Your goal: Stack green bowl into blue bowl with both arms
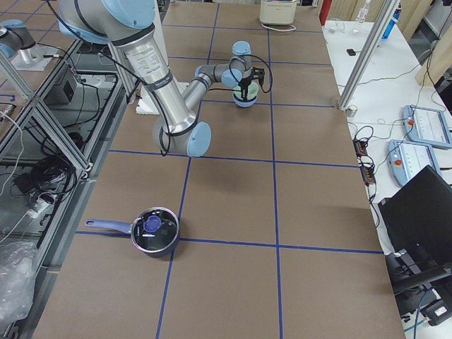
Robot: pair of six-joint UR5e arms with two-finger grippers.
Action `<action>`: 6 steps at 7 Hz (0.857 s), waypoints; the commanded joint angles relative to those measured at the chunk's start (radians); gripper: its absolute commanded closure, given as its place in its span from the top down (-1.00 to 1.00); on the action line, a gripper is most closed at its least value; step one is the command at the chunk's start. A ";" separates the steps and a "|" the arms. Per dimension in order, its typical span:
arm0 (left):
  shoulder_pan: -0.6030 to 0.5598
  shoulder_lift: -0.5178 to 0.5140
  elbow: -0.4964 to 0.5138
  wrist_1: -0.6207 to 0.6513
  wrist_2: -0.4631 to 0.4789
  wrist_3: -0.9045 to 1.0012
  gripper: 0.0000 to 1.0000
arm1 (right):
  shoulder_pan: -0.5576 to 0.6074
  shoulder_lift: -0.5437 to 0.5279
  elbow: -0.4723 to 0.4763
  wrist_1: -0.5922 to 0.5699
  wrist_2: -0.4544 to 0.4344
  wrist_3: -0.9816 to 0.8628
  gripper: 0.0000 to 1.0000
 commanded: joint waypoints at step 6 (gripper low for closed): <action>0.002 0.000 -0.001 0.000 -0.002 -0.002 0.97 | -0.001 -0.001 -0.016 0.000 -0.032 -0.003 0.97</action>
